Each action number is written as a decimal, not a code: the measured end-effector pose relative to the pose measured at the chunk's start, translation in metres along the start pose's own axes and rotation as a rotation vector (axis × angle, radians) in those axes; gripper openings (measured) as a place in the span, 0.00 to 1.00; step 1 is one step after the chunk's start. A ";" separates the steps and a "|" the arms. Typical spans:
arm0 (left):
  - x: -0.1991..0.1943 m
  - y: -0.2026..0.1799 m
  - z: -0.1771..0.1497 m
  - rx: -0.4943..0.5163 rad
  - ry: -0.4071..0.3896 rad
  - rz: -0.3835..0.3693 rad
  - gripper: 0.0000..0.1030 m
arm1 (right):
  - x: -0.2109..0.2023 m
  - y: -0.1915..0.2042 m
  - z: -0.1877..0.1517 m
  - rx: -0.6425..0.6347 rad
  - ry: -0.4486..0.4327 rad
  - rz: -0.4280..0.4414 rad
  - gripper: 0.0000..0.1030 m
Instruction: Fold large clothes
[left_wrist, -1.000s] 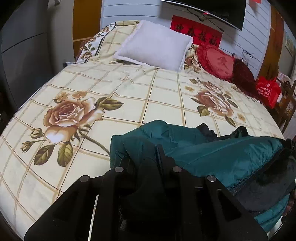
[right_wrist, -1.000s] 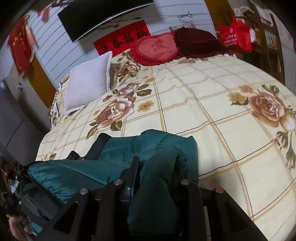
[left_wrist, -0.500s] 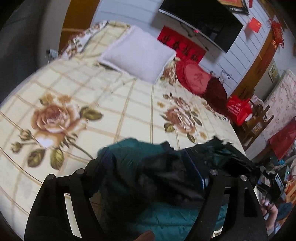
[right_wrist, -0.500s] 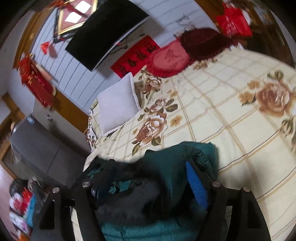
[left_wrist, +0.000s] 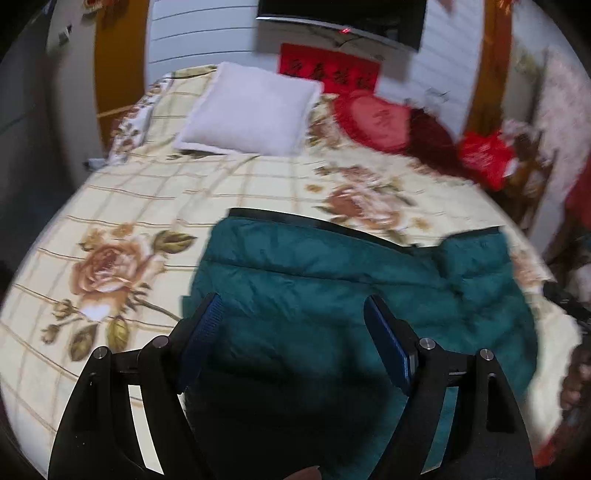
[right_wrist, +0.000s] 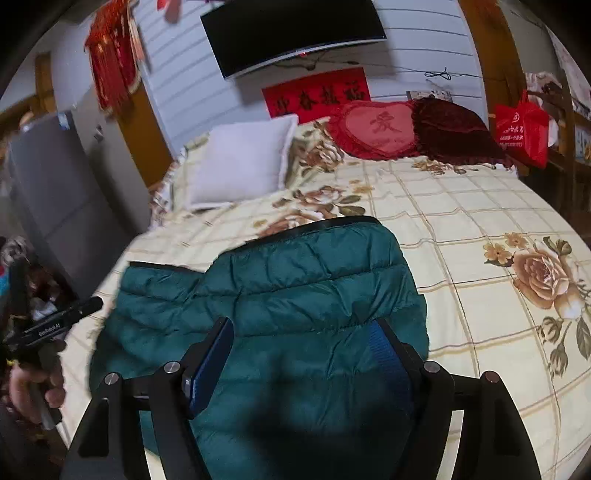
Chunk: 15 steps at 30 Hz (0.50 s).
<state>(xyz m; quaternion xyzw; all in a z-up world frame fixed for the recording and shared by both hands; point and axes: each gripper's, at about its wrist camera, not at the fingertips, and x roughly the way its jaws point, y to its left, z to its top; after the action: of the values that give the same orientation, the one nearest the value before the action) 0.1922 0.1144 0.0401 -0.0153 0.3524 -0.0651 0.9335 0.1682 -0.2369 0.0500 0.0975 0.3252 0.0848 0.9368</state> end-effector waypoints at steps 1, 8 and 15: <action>0.007 0.001 0.000 -0.001 0.008 0.020 0.77 | 0.011 0.000 0.000 -0.004 0.013 -0.013 0.71; 0.071 0.017 0.001 -0.012 0.095 0.168 0.77 | 0.111 -0.008 0.014 -0.077 0.220 -0.183 0.72; 0.106 0.044 -0.015 -0.168 0.112 0.169 0.85 | 0.162 -0.028 0.022 -0.071 0.234 -0.219 0.87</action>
<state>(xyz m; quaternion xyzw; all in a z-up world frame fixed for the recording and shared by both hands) 0.2661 0.1441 -0.0440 -0.0601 0.4084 0.0431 0.9098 0.3097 -0.2303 -0.0359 0.0176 0.4373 0.0044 0.8991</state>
